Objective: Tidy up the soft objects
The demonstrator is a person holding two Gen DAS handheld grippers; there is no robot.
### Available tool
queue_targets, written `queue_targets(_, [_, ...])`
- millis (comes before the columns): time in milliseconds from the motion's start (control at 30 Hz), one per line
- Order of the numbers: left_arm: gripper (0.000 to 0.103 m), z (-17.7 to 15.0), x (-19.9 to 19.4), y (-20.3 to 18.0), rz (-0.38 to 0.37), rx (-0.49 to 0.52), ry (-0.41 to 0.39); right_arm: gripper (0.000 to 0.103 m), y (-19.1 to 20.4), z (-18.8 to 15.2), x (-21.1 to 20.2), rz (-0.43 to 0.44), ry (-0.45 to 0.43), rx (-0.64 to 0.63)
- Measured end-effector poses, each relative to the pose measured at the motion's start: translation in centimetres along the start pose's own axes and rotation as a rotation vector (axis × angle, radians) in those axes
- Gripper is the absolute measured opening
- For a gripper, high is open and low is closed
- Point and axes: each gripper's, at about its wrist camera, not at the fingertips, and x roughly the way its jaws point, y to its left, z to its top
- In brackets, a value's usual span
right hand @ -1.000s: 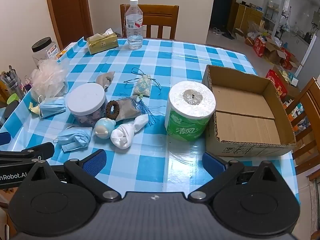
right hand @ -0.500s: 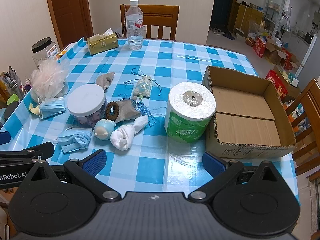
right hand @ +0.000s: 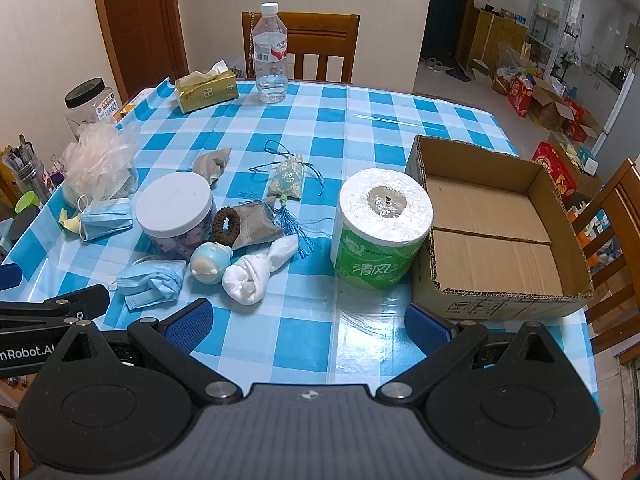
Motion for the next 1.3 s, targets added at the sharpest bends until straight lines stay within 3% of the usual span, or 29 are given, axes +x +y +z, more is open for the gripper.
queue_targets(1300, [0.102,1.2,0.8,0.5,0.001,0.007,-0.015,0.103,0.7,0.5,0.3,0.027,-0.041,-0.029])
